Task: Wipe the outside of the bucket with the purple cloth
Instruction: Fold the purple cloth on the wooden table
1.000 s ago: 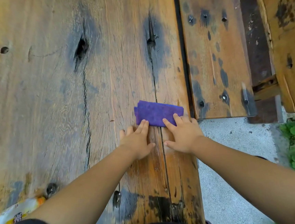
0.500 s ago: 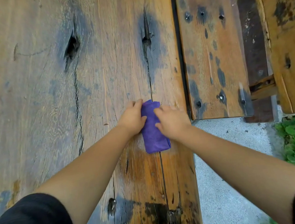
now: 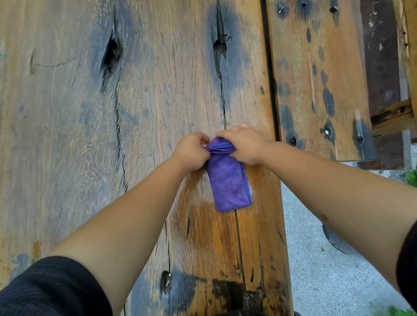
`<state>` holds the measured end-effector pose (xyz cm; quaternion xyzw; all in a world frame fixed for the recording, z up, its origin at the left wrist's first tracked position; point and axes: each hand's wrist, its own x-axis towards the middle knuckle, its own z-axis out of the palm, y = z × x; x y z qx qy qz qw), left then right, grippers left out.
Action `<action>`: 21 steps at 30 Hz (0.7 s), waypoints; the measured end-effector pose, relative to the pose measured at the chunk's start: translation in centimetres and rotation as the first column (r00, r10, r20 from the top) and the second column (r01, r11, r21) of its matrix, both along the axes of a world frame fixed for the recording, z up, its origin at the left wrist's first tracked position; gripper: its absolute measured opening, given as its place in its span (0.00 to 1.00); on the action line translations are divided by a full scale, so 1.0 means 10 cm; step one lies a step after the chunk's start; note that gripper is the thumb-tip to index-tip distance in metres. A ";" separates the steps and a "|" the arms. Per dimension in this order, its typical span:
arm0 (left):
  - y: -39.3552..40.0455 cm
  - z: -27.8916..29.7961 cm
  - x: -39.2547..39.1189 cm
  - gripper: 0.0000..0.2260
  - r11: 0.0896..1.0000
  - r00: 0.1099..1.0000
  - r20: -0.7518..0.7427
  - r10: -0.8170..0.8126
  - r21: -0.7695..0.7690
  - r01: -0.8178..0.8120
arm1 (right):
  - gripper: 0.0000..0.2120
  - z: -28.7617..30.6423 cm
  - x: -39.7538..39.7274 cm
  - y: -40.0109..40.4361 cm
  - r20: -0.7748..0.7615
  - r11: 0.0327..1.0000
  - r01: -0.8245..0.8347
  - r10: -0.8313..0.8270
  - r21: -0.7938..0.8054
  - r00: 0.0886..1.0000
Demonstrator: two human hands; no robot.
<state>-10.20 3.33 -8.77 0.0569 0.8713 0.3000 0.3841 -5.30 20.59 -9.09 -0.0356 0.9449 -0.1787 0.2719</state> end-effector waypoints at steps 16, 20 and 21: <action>-0.34 0.29 0.86 0.14 0.874 0.842 -0.435 -0.320 0.207 0.439 | 0.12 0.31 0.74 -0.06 -0.161 0.986 -0.140 0.124 -0.091 0.979; -0.53 0.19 1.06 0.16 0.691 0.574 -0.475 -0.667 -0.107 0.715 | 0.11 0.14 1.18 -0.12 -0.207 0.966 -0.246 0.258 0.084 0.944; -0.59 0.16 1.12 0.18 0.627 0.508 -0.451 -0.734 -0.162 0.762 | 0.11 0.11 1.28 -0.13 -0.193 0.961 -0.263 0.276 0.088 0.942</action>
